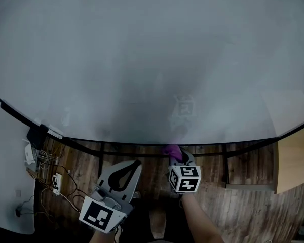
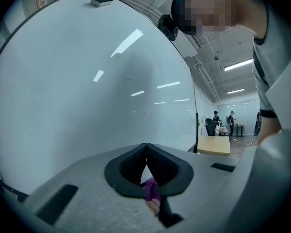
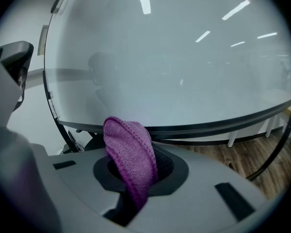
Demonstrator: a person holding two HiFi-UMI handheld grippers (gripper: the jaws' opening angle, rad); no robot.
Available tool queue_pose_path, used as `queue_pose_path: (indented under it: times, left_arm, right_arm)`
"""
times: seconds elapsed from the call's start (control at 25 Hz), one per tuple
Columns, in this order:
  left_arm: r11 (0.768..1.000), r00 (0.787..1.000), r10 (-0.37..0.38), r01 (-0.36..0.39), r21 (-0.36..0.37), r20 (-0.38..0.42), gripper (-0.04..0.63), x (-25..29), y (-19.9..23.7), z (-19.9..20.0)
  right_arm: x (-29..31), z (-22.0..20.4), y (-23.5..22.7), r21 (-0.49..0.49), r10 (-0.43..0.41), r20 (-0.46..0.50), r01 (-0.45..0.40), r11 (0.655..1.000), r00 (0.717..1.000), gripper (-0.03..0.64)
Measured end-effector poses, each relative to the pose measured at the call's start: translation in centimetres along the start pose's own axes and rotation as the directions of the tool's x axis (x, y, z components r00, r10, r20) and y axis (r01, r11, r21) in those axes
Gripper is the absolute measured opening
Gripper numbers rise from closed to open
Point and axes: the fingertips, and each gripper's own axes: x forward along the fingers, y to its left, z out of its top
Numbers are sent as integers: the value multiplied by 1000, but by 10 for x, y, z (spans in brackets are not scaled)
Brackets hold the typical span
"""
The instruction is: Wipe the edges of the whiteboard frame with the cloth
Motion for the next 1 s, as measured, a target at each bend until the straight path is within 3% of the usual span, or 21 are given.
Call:
queue_pose_path:
  times: [1.0]
  left_arm:
    - [1000,1000,-14,13,21,21,17,72,-75,-3]
  right_arm:
    - [-34,0,-114,-30,-32,4,32,999,999,49]
